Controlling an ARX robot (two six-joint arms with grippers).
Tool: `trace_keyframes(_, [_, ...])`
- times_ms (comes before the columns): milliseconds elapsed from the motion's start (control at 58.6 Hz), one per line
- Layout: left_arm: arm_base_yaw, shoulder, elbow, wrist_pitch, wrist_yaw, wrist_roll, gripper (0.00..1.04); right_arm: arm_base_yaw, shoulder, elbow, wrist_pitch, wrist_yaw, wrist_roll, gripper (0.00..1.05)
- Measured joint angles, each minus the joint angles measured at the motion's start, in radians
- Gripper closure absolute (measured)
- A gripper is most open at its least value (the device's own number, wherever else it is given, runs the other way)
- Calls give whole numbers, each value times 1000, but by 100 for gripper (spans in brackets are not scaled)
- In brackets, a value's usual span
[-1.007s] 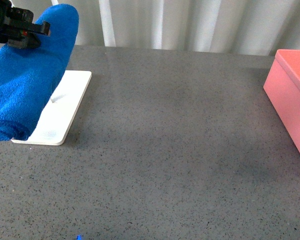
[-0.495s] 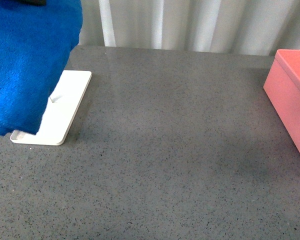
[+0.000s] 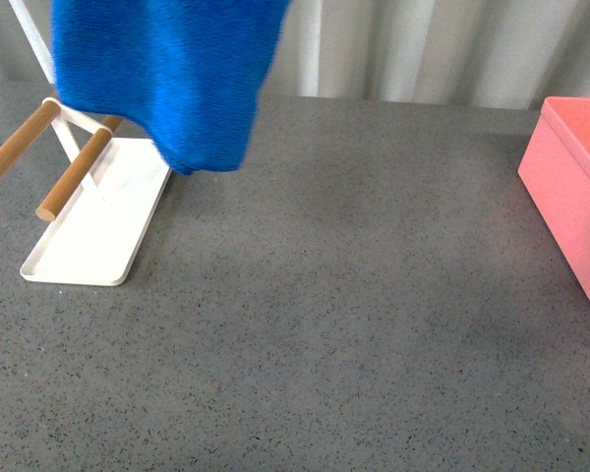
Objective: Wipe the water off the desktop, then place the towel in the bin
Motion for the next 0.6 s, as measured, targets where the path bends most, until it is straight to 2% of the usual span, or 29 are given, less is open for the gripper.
trace_keyframes(188, [-100, -1, -50, 55, -21, -17, 101, 0, 0, 0, 0, 0, 0, 7])
trace_keyframes(273, [-115, 4, -55, 56, -61, -10, 101, 0, 0, 0, 0, 0, 0, 7])
trace_keyframes(427, [-115, 5, -56, 56, -73, -5, 101, 0, 0, 0, 0, 0, 0, 7])
trace_keyframes(461, [-115, 5, -56, 56, -74, -4, 101, -17, 31, 23, -64, -45, 18, 7])
trace_keyframes(495, [-114, 5, -56, 56, -76, -4, 101, -61, 171, 113, -242, -219, 65, 7])
trace_keyframes(512, [-113, 6, -56, 57, -77, -4, 101, -76, 249, 150, -289, -276, 78, 7])
trace_keyframes(546, [-114, 6, -56, 57, -76, -4, 101, -98, 439, 229, -286, -354, 89, 7])
trace_keyframes(597, [-118, 6, -56, 57, -72, -3, 101, -105, 676, 346, -177, -414, 87, 7])
